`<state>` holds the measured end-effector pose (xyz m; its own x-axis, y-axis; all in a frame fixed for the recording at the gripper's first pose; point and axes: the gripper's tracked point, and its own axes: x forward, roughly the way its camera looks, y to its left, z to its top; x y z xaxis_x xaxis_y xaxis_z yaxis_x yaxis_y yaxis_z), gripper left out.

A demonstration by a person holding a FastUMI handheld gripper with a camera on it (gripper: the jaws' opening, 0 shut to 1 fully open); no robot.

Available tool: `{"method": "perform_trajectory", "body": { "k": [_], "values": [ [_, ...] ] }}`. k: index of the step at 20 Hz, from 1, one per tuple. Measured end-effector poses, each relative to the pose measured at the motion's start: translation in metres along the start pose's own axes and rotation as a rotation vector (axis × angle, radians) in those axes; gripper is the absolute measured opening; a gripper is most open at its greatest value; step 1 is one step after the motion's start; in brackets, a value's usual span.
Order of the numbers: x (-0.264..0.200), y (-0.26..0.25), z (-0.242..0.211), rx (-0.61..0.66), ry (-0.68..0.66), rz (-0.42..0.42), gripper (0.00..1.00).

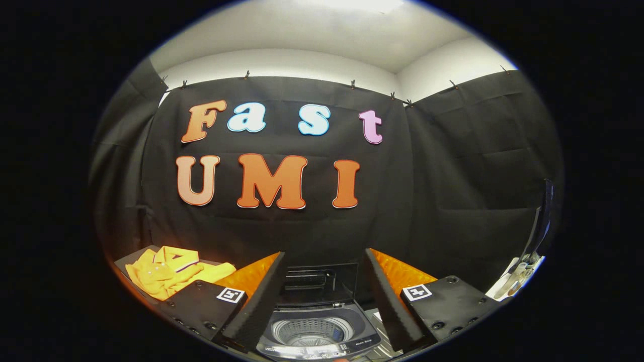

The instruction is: Put the clothes into the washing machine and then close the washing machine lid.

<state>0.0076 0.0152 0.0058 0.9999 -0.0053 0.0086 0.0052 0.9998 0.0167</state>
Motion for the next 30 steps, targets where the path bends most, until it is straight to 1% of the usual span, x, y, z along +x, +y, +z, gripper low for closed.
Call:
{"method": "perform_trajectory", "body": {
  "k": [7,14,17,21,23,24,28,30],
  "values": [
    [0.000,-0.004,-0.006,0.014,0.009,-0.013,0.98],
    [0.000,-0.010,-0.017,0.067,0.036,-0.026,0.98],
    [0.001,-0.007,-0.017,0.070,0.046,-0.015,0.98],
    [0.006,0.009,-0.005,0.051,0.042,0.024,0.98],
    [0.010,0.027,0.010,0.039,0.019,0.068,0.98],
    [0.015,0.041,0.019,0.040,0.011,0.104,0.98],
    [0.027,0.114,0.041,0.050,0.044,0.289,0.98],
    [0.031,0.159,0.045,0.027,0.079,0.412,0.98]
  ]
}}
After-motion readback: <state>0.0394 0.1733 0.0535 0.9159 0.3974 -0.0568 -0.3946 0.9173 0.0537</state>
